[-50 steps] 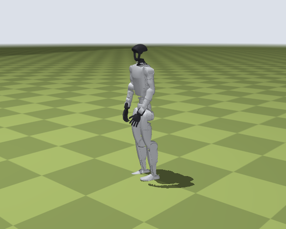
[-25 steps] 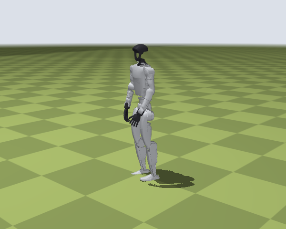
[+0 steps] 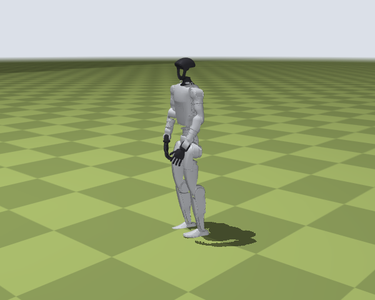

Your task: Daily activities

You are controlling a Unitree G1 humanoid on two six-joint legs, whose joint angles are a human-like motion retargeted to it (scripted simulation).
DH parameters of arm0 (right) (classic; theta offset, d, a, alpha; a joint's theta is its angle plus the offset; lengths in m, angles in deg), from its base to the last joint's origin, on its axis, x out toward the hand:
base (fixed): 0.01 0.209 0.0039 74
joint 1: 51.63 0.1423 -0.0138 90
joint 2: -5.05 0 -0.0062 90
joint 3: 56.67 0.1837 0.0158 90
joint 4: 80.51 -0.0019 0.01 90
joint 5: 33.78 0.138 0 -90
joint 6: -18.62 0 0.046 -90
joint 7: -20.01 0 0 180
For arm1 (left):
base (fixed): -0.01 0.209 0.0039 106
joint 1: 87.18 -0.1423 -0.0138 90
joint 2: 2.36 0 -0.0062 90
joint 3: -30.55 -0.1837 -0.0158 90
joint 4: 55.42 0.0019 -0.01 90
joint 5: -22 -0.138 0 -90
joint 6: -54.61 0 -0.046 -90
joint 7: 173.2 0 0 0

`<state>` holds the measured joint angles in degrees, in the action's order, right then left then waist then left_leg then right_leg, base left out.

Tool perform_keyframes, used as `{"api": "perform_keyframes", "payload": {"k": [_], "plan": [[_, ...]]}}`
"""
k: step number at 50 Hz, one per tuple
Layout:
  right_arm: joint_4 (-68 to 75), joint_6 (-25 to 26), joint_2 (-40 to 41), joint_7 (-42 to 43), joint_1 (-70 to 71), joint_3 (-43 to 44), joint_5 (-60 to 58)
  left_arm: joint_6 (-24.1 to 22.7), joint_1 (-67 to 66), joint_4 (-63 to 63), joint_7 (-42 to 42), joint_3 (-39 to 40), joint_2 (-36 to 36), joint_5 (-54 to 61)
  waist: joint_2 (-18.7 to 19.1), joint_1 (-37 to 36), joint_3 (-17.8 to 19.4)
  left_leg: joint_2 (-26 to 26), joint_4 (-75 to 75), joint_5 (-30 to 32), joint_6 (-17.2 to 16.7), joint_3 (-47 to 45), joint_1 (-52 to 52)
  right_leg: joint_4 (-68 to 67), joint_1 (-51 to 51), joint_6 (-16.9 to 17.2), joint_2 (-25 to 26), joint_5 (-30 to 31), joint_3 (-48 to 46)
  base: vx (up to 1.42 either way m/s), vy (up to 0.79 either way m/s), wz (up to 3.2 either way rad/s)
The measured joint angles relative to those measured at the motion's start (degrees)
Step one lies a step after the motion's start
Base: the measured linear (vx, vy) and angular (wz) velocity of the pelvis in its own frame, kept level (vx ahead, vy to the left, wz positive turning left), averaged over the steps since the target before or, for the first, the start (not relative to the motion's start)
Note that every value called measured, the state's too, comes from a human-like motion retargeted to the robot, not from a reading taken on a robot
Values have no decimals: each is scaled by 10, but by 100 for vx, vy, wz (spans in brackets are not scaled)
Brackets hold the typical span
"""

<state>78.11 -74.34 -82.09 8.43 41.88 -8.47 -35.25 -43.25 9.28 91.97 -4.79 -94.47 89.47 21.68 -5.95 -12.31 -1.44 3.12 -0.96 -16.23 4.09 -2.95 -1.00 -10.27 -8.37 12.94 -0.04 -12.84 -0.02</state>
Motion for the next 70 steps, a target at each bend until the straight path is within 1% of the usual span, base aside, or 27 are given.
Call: {"api": "perform_keyframes", "payload": {"k": [18,31,54,70], "plan": [[-32,-4,-6,-40,6,-47,-63,2,8,4,-13,-26,17,-56,2,1,-6,-5,-43,-16,-2,6,-19,-11,-2,-2,3,-4,-7,0,0,0],[-53,-9,-9,-48,9,-56,-90,1,14,7,-11,-28,24,-76,4,2,-8,-9,-80,-30,-4,17,-38,-26,-7,-7,6,-11,-16,0,0,0],[-79,-12,-14,-52,15,-50,-68,5,36,27,-4,-17,16,-74,9,9,-2,-13,-142,-51,-12,41,-72,-76,-28,-16,8,-33,-35,0,0,0],[-80,-1,-9,-69,30,-45,-31,10,74,24,-12,-34,19,-96,10,7,17,-16,-203,-67,-20,78,-123,-114,-56,-24,11,-42,-70,-3,-2,17]]}}
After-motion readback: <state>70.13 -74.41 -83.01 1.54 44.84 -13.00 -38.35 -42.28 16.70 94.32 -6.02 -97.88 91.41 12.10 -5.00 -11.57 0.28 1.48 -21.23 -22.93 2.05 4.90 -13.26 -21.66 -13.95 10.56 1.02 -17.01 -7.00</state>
